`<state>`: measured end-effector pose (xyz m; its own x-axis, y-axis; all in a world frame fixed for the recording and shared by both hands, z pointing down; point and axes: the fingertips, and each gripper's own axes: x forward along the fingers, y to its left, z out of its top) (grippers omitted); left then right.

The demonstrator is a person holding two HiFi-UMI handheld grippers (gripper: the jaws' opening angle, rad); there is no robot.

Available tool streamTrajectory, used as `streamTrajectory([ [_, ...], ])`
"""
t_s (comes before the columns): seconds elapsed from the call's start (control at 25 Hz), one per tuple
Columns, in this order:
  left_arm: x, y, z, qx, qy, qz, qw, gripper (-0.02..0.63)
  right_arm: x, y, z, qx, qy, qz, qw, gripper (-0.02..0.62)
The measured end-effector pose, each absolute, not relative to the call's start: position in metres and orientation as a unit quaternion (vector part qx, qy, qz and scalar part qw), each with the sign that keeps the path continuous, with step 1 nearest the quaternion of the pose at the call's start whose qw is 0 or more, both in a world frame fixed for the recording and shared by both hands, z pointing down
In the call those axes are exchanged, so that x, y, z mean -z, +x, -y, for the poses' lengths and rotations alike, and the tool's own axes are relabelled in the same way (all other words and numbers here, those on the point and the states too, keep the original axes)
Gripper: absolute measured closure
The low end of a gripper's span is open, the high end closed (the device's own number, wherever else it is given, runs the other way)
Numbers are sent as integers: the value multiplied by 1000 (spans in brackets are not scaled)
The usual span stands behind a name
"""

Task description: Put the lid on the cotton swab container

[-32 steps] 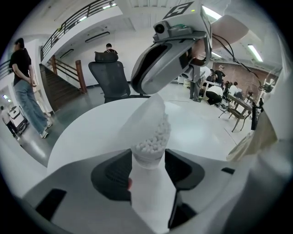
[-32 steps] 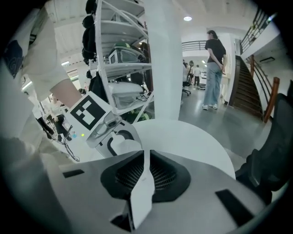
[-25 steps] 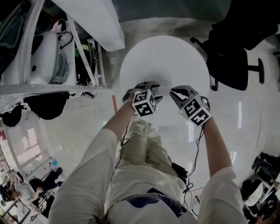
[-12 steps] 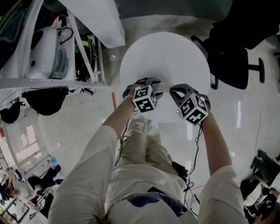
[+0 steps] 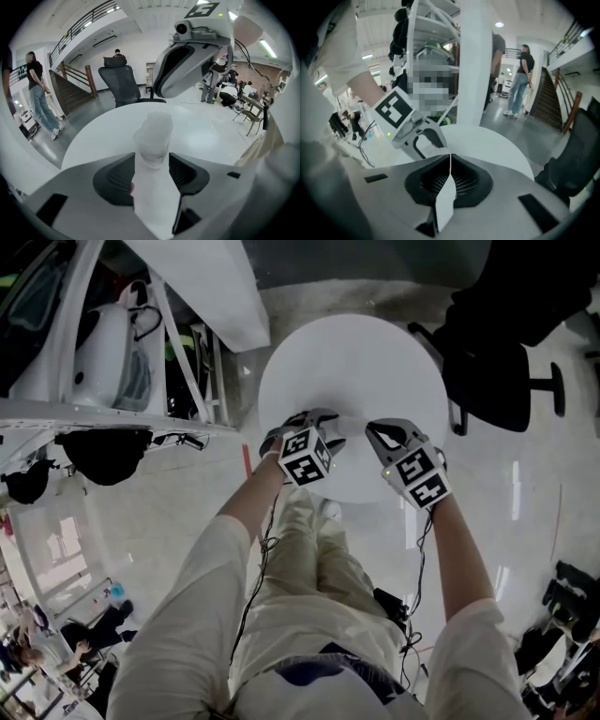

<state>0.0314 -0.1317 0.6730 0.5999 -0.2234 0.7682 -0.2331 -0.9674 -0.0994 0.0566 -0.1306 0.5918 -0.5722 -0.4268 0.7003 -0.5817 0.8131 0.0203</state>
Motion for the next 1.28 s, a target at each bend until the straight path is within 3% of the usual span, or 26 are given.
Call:
streamTrajectory([
  [0.32,-564,1,132,-292,902,308,84,382,-478,92,137,-142,462,861,155,577],
  [0.56,-429,-21,103,-163,875,452,54,385,-375,113,99,-79,540,837,38,577],
  [0.8,-348,-50,63,-49,836,545,46,439,-324,96,53,-9,590,807,-3,583],
  [1.08,-311,-66,31,-15,814,578,-44,594,-302,78,25,66,610,790,-4,586],
  [1.28,-302,-65,32,-20,811,575,-106,607,-304,73,26,86,611,787,8,586],
])
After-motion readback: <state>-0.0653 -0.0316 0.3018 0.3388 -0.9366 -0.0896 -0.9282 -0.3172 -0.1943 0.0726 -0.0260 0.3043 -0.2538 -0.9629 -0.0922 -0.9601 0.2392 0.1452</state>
